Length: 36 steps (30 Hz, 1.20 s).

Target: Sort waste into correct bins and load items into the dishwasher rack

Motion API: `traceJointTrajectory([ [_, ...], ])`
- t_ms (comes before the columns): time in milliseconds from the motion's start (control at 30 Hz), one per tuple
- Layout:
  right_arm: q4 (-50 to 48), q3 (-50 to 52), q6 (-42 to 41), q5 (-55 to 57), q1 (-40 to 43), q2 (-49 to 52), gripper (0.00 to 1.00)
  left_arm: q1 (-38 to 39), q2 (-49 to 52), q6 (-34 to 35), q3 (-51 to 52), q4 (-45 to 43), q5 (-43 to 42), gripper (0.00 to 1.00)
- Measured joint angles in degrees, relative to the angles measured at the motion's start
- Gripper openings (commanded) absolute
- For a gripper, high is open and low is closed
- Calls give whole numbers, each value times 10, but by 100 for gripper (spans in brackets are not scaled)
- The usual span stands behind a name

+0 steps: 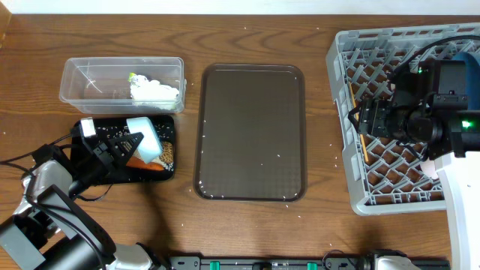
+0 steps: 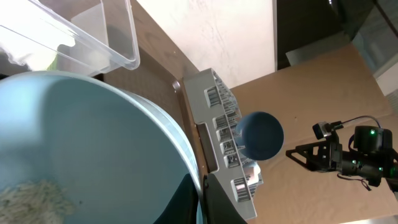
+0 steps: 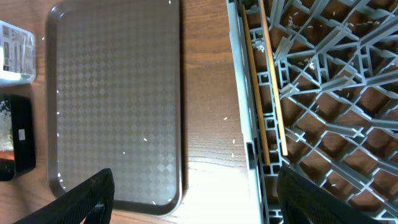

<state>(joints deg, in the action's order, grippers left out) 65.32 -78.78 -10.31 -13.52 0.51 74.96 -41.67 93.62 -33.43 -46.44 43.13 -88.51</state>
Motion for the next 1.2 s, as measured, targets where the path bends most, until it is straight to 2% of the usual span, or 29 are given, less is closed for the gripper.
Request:
traceJointTrajectory([
  [533, -2, 0, -2, 0, 0, 0, 77, 1, -4, -9, 1, -17, 15, 6],
  [1200, -10, 0, -2, 0, 0, 0, 78, 13, -5, 30, 2, -20, 22, 6],
])
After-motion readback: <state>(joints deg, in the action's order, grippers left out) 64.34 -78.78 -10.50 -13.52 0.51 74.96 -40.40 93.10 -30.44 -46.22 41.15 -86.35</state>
